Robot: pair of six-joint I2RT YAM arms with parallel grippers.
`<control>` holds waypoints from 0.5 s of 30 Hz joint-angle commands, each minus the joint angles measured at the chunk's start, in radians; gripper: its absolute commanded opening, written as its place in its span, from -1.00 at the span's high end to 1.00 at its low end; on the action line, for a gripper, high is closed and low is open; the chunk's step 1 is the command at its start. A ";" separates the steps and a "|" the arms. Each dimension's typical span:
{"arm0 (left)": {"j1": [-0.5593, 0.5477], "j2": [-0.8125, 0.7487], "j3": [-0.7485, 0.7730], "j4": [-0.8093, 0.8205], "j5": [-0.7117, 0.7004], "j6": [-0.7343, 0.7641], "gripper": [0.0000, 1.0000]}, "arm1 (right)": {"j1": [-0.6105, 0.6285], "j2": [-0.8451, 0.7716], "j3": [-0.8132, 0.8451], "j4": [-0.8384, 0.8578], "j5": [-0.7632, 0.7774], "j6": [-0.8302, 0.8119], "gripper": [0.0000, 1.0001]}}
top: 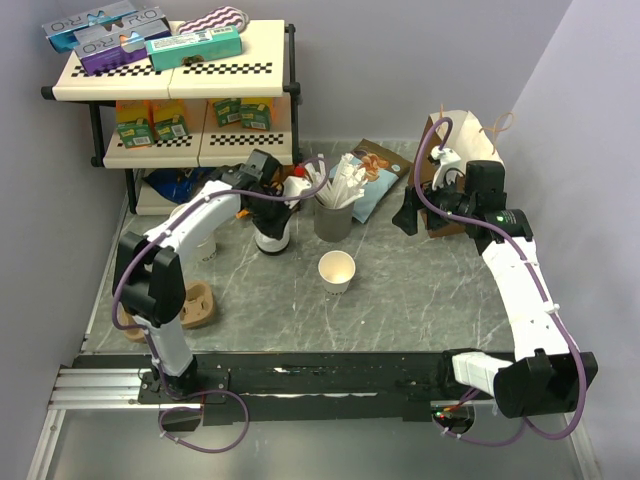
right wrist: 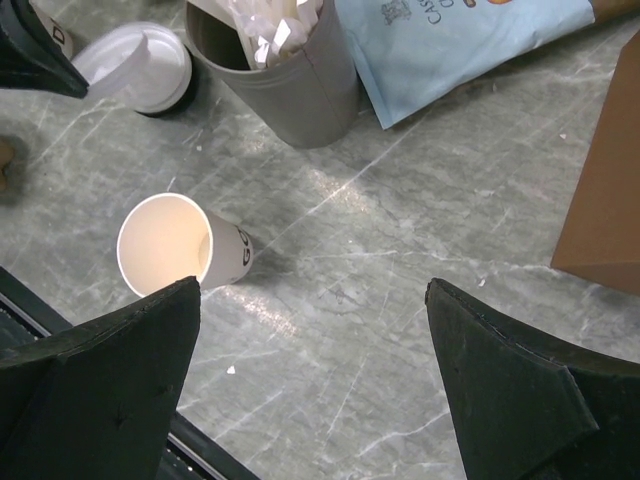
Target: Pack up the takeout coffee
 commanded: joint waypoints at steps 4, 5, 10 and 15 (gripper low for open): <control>0.009 -0.024 0.074 -0.014 0.126 -0.056 0.98 | -0.007 0.010 0.036 0.048 -0.018 0.012 -0.99; 0.009 -0.038 0.069 -0.004 0.116 -0.060 0.98 | -0.007 0.007 0.034 0.046 -0.018 0.011 -0.99; 0.029 -0.077 0.025 -0.006 0.140 -0.050 0.98 | -0.006 -0.012 0.008 0.055 -0.019 0.017 -0.99; 0.112 -0.185 -0.009 -0.063 0.527 0.041 0.98 | -0.006 -0.019 0.010 0.045 -0.025 0.000 -0.99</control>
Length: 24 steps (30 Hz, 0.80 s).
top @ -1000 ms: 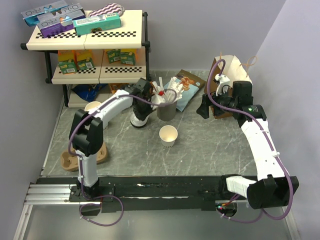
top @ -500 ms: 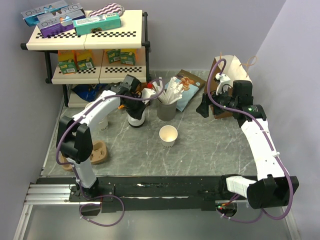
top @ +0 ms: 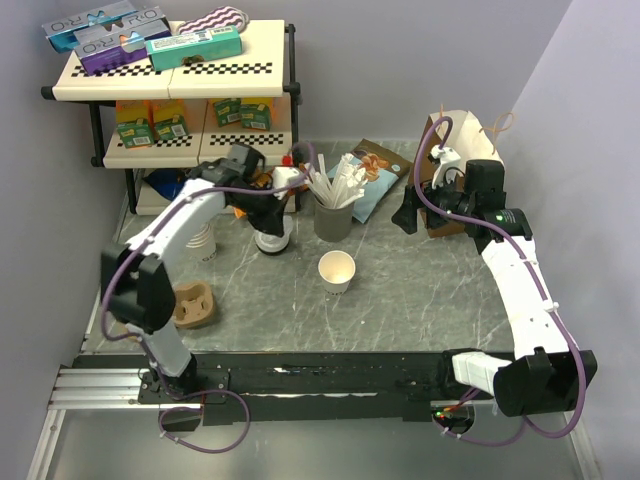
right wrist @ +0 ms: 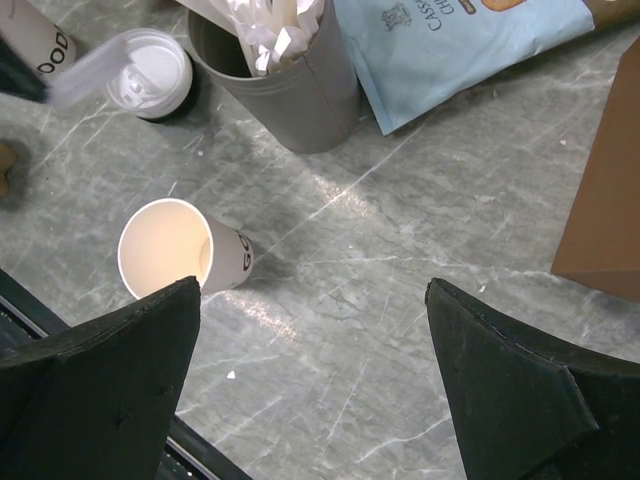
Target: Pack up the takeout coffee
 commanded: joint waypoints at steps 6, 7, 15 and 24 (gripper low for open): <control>0.114 -0.177 -0.068 -0.149 0.510 0.262 0.98 | -0.007 -0.040 0.005 0.022 -0.125 -0.062 -0.99; 0.114 -0.171 -0.057 -0.192 0.541 0.305 0.98 | -0.006 -0.046 0.003 0.017 -0.141 -0.071 -0.99; 0.070 -0.295 -0.170 0.371 0.722 -0.106 0.98 | -0.004 -0.123 -0.093 0.143 -0.262 -0.009 -0.99; -0.112 -0.504 -0.641 1.425 0.504 -0.984 0.98 | -0.006 -0.137 -0.171 0.173 -0.279 0.050 -0.99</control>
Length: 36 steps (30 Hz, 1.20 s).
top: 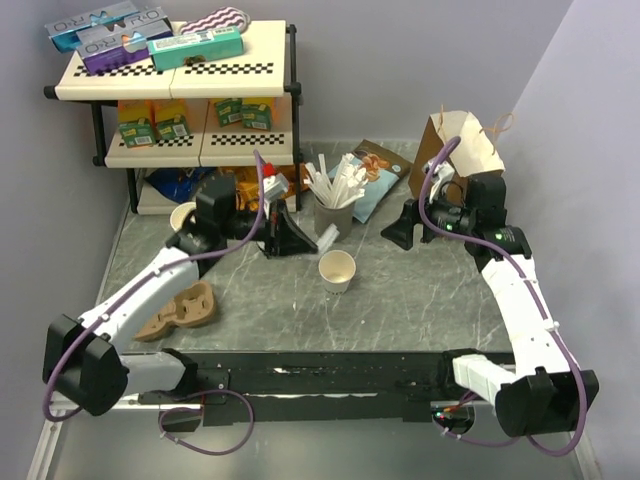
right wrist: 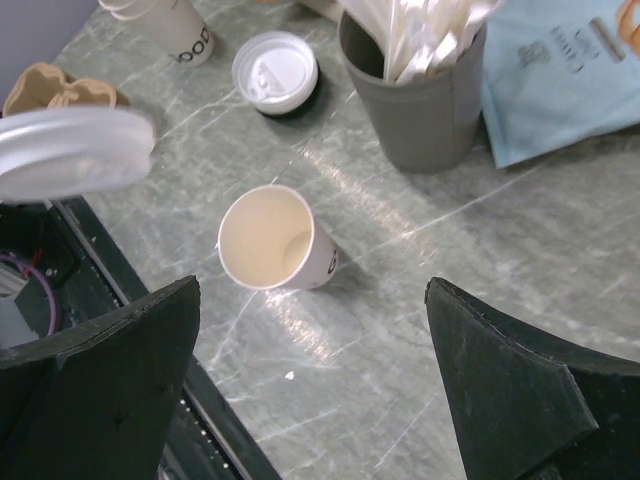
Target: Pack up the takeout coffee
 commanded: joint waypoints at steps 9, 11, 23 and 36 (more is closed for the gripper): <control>-0.071 0.143 -0.043 0.506 -0.053 -0.462 0.98 | -0.009 -0.134 -0.135 0.181 -0.043 0.178 -0.99; -0.074 0.167 -0.049 0.539 -0.036 -0.466 0.98 | -0.009 -0.129 -0.146 0.195 -0.074 0.163 -0.99; -0.082 0.362 -0.113 0.804 0.050 -0.659 0.98 | -0.007 -0.112 -0.229 0.204 -0.073 0.119 -0.99; -0.065 0.411 -0.164 0.789 0.019 -0.675 0.98 | 0.013 -0.013 -0.229 0.202 -0.085 0.046 -0.98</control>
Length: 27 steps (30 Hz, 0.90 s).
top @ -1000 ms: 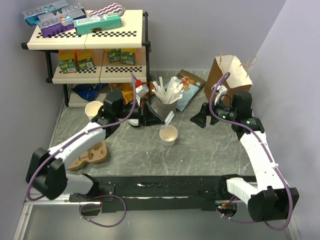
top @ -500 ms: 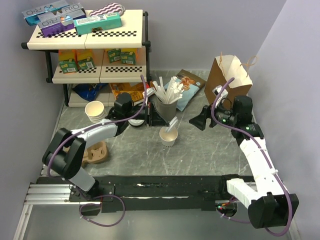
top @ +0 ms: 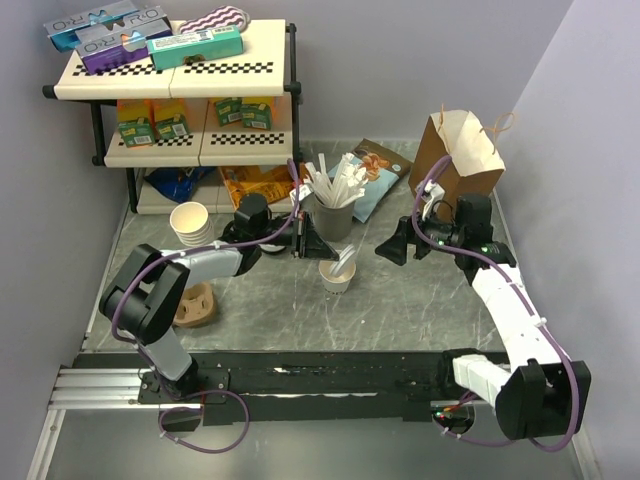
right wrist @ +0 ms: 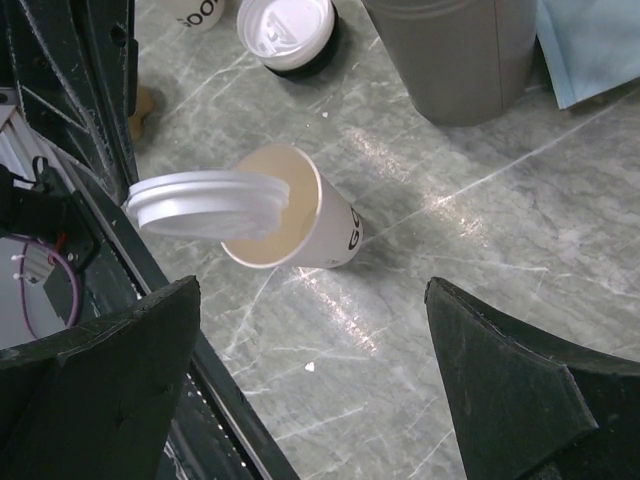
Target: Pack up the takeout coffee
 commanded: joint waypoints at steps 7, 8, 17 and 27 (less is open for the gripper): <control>0.033 -0.027 -0.068 -0.032 -0.038 0.057 0.98 | 0.077 0.011 -0.001 0.024 0.128 -0.069 -0.95; 0.033 -0.031 -0.071 -0.045 -0.040 0.066 0.98 | 0.077 0.011 0.001 0.024 0.128 -0.068 -0.95; 0.073 -0.013 -0.060 -0.072 -0.072 0.063 0.98 | 0.080 0.018 0.010 0.024 0.143 -0.051 -0.95; 0.080 0.010 -0.028 0.005 -0.026 -0.007 0.98 | 0.080 0.008 0.002 0.018 0.156 -0.054 -0.95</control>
